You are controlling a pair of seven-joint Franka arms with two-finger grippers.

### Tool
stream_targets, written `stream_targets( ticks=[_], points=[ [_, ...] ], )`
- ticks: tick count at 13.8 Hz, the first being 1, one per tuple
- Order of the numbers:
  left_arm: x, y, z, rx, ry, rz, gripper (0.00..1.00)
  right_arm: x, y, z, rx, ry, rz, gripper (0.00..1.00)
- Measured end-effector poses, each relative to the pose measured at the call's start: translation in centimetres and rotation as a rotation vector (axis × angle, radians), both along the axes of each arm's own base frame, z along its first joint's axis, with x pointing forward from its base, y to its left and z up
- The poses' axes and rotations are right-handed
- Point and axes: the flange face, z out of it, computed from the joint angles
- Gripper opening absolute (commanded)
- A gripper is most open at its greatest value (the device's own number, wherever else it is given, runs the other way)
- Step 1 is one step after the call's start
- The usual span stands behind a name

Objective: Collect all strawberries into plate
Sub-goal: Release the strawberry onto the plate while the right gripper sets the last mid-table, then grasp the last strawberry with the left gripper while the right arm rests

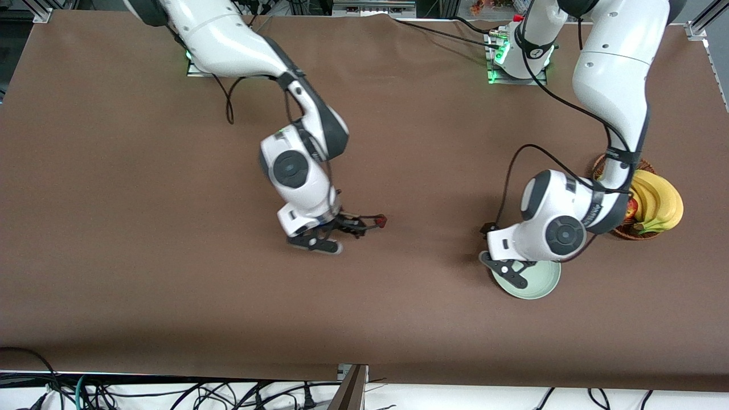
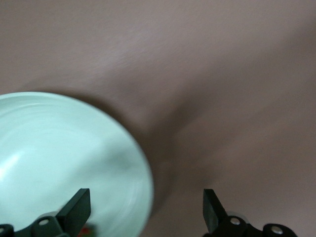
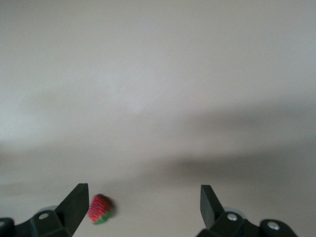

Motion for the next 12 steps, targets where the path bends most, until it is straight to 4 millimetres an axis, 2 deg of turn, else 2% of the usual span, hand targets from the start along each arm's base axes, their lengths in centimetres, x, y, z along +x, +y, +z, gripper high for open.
stream_targets(
  ticks=[2,4,6,9,12],
  points=[
    [-1.1,-4.4,0.6,0.014,-0.004,0.103,1.0,2.8,-5.6,4.2,-0.03,0.041,0.081,1.0],
    [-2.6,-9.1,1.2,0.037,-0.014,0.237,1.0,4.9,-11.5,6.7,-0.044,0.059,0.151,1.0],
    [-4.4,-14.5,2.1,0.05,-0.033,0.385,1.0,6.1,-18.4,8.6,-0.054,0.104,0.226,1.0],
    [-7.2,-21.7,2.3,0.02,-0.083,0.594,1.0,6.3,-27.6,11.6,-0.048,0.175,0.285,1.0],
    [-10.3,-27.4,-0.3,-0.018,-0.11,0.779,1.0,5.5,-35.5,15.5,-0.043,0.198,0.259,1.0]
  ],
)
